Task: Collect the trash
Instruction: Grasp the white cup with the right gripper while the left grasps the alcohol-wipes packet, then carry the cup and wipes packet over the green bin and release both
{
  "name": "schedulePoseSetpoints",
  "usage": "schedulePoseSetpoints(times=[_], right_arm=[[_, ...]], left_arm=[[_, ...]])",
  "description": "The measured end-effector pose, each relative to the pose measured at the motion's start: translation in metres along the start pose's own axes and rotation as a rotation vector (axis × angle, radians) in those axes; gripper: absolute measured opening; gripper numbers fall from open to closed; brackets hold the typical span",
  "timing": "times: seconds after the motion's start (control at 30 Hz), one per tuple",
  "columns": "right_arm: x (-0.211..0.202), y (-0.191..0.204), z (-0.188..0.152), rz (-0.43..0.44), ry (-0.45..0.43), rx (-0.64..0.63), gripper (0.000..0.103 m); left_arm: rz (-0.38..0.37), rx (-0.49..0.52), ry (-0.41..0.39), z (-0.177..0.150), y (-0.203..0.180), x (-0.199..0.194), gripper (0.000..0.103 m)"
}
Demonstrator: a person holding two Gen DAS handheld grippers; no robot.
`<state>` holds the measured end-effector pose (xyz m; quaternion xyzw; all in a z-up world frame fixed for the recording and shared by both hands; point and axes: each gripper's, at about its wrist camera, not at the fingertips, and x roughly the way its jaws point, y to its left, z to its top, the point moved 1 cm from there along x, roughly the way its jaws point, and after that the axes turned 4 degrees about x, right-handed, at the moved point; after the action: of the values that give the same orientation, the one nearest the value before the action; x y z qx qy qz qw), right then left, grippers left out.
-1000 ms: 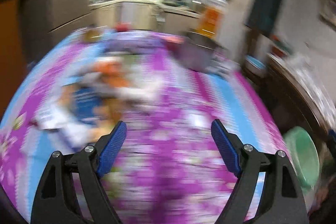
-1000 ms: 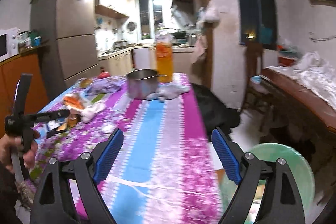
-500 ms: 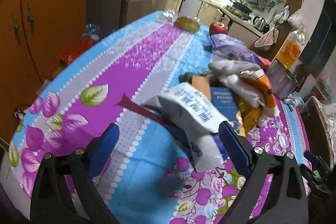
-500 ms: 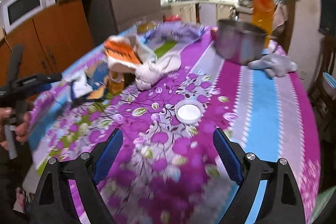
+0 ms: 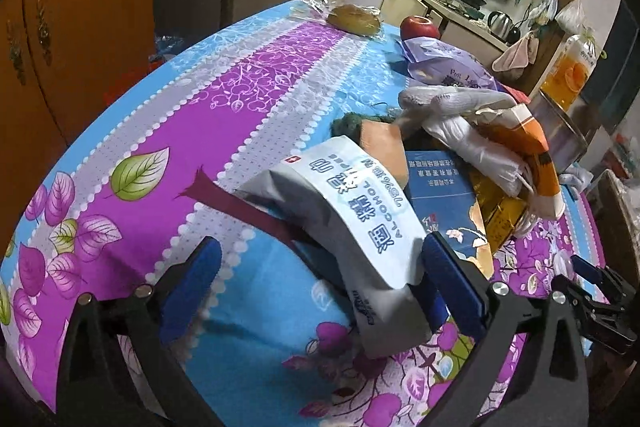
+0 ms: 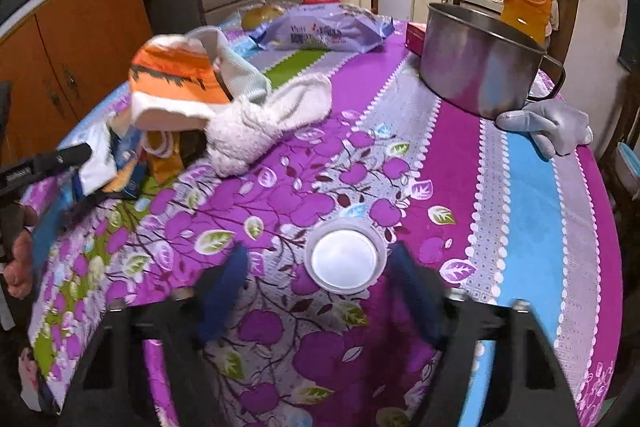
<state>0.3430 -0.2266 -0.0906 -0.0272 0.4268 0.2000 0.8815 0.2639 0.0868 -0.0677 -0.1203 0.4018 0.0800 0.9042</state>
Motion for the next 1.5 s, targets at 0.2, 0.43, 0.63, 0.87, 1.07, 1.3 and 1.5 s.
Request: schedulePoseSetpoints(times=[0.2, 0.43, 0.63, 0.87, 1.07, 1.3, 1.5], right_arm=[[-0.001, 0.0, 0.0, -0.041, -0.017, -0.006, 0.042], [-0.008, 0.009, -0.005, -0.049, -0.037, -0.022, 0.041], [-0.024, 0.013, -0.008, -0.049, -0.098, 0.006, 0.041], [-0.072, 0.039, -0.009, -0.049, -0.255, 0.041, 0.041], [-0.105, 0.056, -0.015, -0.061, -0.344, 0.068, 0.041], [-0.129, 0.052, -0.026, -0.099, -0.385, 0.1, 0.041], [-0.155, 0.041, -0.039, -0.146, -0.431, 0.127, 0.041]], left_arm=[[-0.05, -0.004, 0.004, -0.001, 0.001, 0.003, 0.056], [-0.035, 0.025, -0.034, -0.008, -0.004, -0.006, 0.031], [-0.001, 0.055, -0.072, -0.01, -0.004, -0.02, 0.025], [0.037, 0.146, -0.172, -0.012, -0.026, -0.052, 0.023], [0.014, 0.241, -0.242, -0.021, -0.064, -0.077, 0.023], [-0.02, 0.318, -0.287, -0.029, -0.097, -0.097, 0.023], [-0.071, 0.365, -0.307, -0.036, -0.124, -0.109, 0.023]])
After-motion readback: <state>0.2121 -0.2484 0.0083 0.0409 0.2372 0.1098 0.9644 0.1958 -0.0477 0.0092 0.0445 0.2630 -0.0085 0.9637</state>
